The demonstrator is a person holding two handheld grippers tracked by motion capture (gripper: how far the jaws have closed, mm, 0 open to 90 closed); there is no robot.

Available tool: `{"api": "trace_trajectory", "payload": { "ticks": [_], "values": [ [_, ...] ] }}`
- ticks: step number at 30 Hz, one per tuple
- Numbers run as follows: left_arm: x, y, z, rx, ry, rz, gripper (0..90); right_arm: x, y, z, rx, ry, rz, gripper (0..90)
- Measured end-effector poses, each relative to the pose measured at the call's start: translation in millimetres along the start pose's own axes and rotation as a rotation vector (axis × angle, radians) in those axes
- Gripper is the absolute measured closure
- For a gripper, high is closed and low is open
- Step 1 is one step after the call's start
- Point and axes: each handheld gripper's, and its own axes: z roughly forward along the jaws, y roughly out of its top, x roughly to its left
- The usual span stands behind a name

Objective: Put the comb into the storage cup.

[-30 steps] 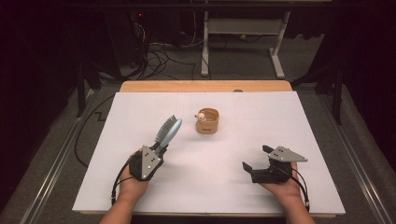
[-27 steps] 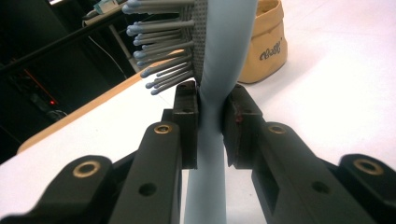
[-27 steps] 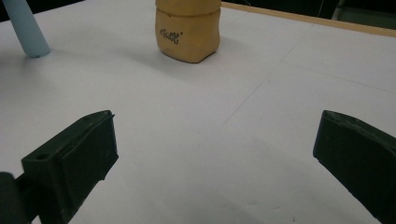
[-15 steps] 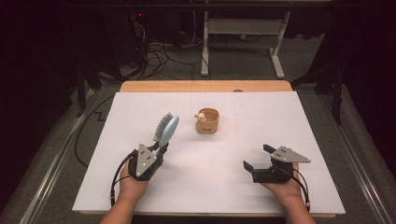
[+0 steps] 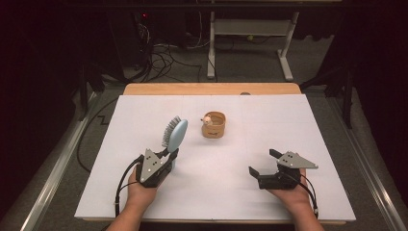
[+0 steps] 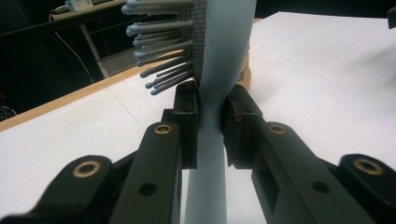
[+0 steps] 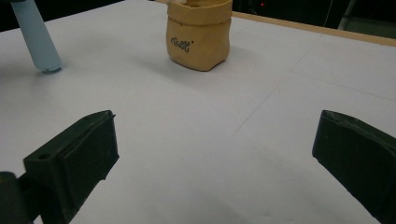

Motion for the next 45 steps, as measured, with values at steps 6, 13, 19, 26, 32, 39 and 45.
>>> {"api": "trace_trajectory", "payload": {
  "ticks": [6, 13, 19, 26, 32, 39, 45],
  "values": [
    [-1.3, 0.9, 1.3, -0.012, -0.016, -0.022, 77.3, 5.1, 2.0, 2.5, -0.003, 0.008, -0.01, 1.1],
    [-4.7, 2.3, 3.4, -0.013, -0.013, -0.008, 77.3, 14.6, 8.4, 8.8, -0.011, 0.029, -0.011, 1.1],
    [-7.7, 5.0, 7.8, -0.009, -0.009, 0.0, 77.3, 18.3, 16.8, 13.0, -0.01, 0.034, -0.012, 0.8],
    [-14.9, 10.7, 12.7, -0.019, -0.01, 0.012, 77.3, 21.3, 25.9, 15.2, -0.022, 0.032, -0.017, 0.5],
    [-22.2, 14.3, 19.1, -0.016, -0.017, 0.028, 77.3, 25.2, 34.6, 17.2, -0.037, 0.049, -0.01, 0.4],
    [-28.7, 14.7, 25.5, -0.004, -0.022, 0.053, 77.3, 33.3, 44.7, 22.2, -0.051, 0.08, -0.015, 0.4],
    [-35.5, 15.7, 29.3, 0.003, -0.028, 0.084, 77.3, 42.6, 53.3, 26.7, -0.069, 0.109, -0.018, 0.4]
  ]
}}
